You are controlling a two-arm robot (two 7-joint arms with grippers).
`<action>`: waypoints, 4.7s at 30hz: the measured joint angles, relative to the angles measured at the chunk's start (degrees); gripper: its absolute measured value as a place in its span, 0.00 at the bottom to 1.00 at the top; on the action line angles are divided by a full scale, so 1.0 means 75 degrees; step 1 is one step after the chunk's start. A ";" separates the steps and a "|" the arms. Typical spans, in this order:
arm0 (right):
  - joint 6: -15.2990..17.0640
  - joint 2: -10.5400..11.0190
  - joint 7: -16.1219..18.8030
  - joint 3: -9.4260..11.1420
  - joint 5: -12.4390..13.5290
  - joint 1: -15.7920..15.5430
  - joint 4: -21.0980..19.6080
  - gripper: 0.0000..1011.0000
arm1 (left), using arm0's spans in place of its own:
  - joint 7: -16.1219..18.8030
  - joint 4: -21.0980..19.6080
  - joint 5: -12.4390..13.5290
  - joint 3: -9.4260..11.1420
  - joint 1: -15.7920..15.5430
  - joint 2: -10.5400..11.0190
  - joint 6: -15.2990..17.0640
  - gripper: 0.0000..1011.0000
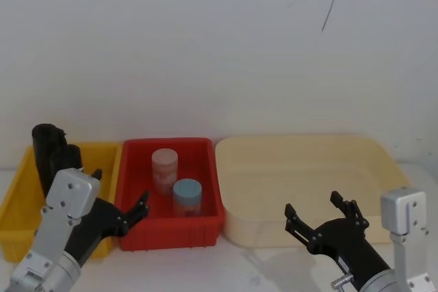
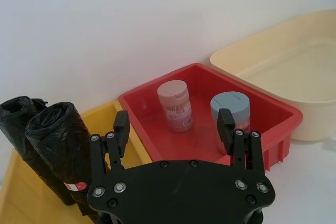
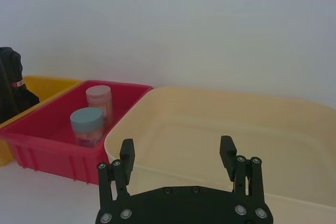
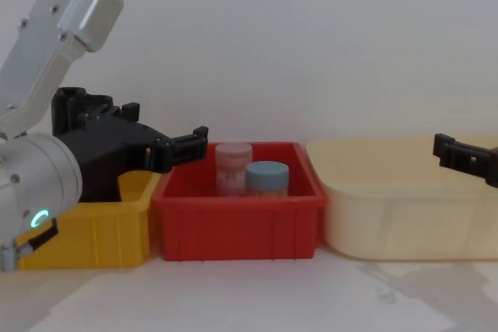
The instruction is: Pick up the garbage bag with the one hand and transfer it to the other hand.
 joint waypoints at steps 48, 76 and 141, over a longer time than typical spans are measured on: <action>0.0000 0.0000 0.0000 0.0000 0.0000 0.0000 0.0000 0.99 | 0.0000 0.0000 -0.0001 -0.0001 0.0000 0.0000 0.0000 0.99; 0.0022 -0.0017 0.0007 -0.0016 0.0000 0.0056 0.0018 0.99 | -0.0012 0.0000 -0.0001 -0.0005 -0.0017 0.0000 0.0018 0.99; 0.2396 -0.1905 0.1033 -0.1939 -0.0198 0.4082 0.2737 0.99 | -0.1587 -0.2349 -0.1337 -0.3657 0.1625 0.1467 0.2823 0.99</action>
